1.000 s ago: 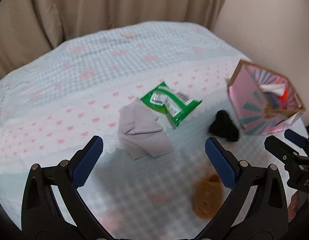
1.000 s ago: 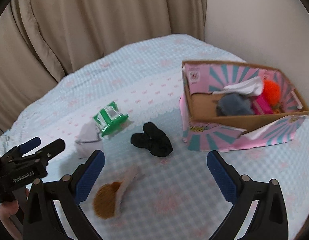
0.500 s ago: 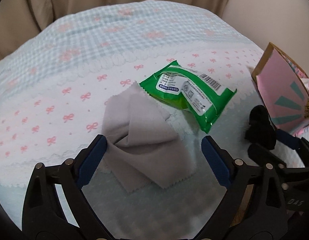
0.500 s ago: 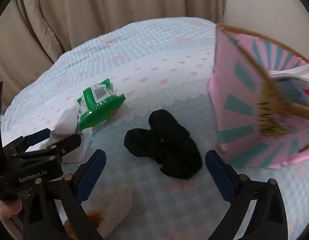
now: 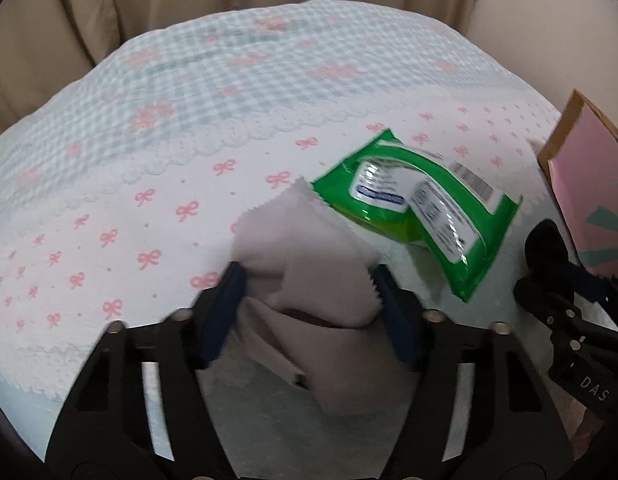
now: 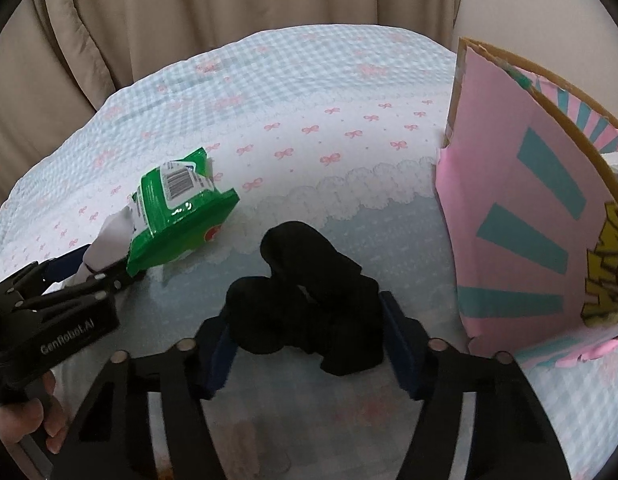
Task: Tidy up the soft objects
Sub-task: 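Grasp the grey cloth with the left tool while the right tool grasps the black sock, then carry the grey cloth and black sock over the pink box with both tools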
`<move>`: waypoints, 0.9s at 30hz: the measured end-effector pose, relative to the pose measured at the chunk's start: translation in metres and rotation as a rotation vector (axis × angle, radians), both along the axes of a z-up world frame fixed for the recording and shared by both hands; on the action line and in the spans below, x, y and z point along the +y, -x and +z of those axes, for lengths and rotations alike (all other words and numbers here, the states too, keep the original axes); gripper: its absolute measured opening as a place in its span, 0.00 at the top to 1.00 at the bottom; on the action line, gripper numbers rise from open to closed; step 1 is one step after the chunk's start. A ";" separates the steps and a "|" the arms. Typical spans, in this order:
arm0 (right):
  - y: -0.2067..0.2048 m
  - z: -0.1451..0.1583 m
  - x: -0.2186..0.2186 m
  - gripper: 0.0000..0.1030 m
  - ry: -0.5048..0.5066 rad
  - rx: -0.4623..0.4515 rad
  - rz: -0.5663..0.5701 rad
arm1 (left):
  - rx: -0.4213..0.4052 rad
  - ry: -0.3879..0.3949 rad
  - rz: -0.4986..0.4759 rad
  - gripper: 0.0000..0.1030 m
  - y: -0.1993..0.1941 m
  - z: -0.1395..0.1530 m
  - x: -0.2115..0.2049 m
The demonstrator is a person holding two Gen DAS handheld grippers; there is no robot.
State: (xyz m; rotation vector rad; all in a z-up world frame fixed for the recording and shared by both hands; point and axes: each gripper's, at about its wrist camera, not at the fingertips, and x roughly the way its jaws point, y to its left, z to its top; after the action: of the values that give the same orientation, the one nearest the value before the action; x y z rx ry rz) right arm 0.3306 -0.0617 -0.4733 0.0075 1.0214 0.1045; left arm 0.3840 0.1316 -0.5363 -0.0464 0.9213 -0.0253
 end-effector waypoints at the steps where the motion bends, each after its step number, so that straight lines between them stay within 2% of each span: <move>1: -0.001 0.000 0.000 0.47 -0.002 0.000 -0.004 | 0.001 0.006 0.011 0.56 -0.001 0.001 0.004; 3: -0.003 0.000 -0.001 0.51 -0.011 0.002 -0.009 | 0.001 0.025 0.027 0.70 -0.003 0.002 0.009; 7: -0.007 0.002 -0.001 0.66 -0.026 0.001 -0.003 | 0.001 0.048 0.023 0.84 -0.003 0.002 0.013; 9: -0.007 0.002 0.001 0.67 -0.025 0.002 0.001 | 0.003 0.040 0.012 0.89 -0.002 0.004 0.011; 14: -0.005 0.007 0.003 0.71 -0.026 -0.012 -0.001 | -0.001 0.059 0.007 0.92 0.008 0.014 0.013; 20: 0.007 0.027 0.002 0.72 -0.038 -0.031 -0.006 | -0.036 0.080 0.004 0.92 0.025 0.044 0.015; 24: 0.016 0.053 0.002 0.72 -0.045 -0.048 -0.010 | -0.051 0.104 0.020 0.92 0.038 0.078 0.018; 27: 0.025 0.085 0.000 0.72 -0.056 -0.063 -0.018 | -0.066 0.109 0.025 0.92 0.052 0.115 0.018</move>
State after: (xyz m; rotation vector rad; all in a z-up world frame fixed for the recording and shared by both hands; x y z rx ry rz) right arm 0.3060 -0.0615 -0.3883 0.0637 0.9546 0.1163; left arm 0.3321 0.1493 -0.4212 -0.1571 0.8531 -0.0536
